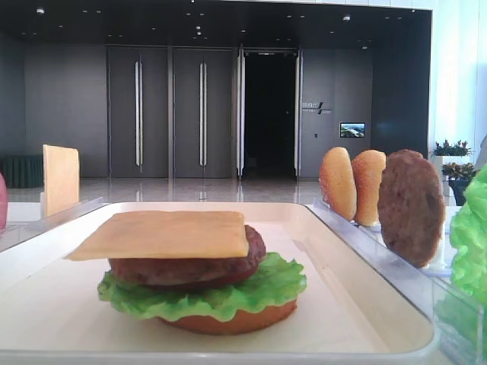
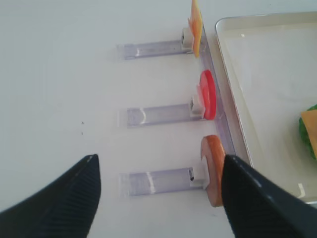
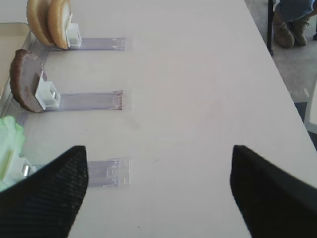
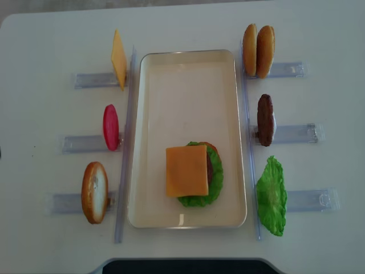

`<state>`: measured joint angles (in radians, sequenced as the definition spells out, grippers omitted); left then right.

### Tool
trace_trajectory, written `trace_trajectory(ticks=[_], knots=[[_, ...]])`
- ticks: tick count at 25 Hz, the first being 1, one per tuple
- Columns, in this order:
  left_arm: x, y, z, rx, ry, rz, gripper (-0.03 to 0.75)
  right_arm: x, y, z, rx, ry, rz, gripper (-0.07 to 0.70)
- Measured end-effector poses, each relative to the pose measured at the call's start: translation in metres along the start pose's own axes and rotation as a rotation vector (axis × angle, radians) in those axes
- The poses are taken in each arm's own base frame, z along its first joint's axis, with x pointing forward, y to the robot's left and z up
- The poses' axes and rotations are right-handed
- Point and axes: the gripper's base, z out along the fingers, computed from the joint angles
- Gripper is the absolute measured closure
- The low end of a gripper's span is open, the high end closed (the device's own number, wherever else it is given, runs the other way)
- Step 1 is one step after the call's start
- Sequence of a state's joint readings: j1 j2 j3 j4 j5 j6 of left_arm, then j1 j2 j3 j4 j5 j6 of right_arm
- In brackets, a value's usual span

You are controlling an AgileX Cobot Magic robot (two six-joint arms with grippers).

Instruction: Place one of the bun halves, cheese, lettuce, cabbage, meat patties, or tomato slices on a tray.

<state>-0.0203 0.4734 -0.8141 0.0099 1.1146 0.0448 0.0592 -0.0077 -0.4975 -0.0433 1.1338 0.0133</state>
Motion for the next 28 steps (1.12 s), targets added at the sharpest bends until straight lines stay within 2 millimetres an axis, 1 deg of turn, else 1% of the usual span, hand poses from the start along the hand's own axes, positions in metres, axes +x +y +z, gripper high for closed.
trace_trajectory(ticks=[4,7,11,13,17,22,28], knots=[[0.039,-0.004,-0.002,0.017,-0.034,-0.009,0.139,0.0,0.0,0.0,0.0,0.0,0.0,0.044],[0.062,-0.005,-0.003,0.021,-0.077,-0.012,0.139,0.0,0.0,0.0,0.0,0.0,0.0,0.044],[0.085,-0.007,-0.004,0.021,-0.136,0.0,0.139,0.0,0.0,0.0,0.0,0.0,0.0,0.044],[0.093,-0.008,-0.005,0.027,-0.164,0.0,0.139,0.0,0.0,0.0,0.0,0.0,0.0,0.044],[0.102,-0.011,-0.004,0.059,-0.181,-0.005,0.139,0.0,0.0,0.0,0.0,0.0,0.0,0.044],[0.106,-0.014,0.005,0.082,-0.156,0.025,0.139,0.0,0.0,0.0,0.0,0.0,0.0,0.044],[0.106,-0.014,0.006,0.081,-0.156,0.026,0.139,0.0,0.0,0.0,0.0,0.0,0.0,0.044]])
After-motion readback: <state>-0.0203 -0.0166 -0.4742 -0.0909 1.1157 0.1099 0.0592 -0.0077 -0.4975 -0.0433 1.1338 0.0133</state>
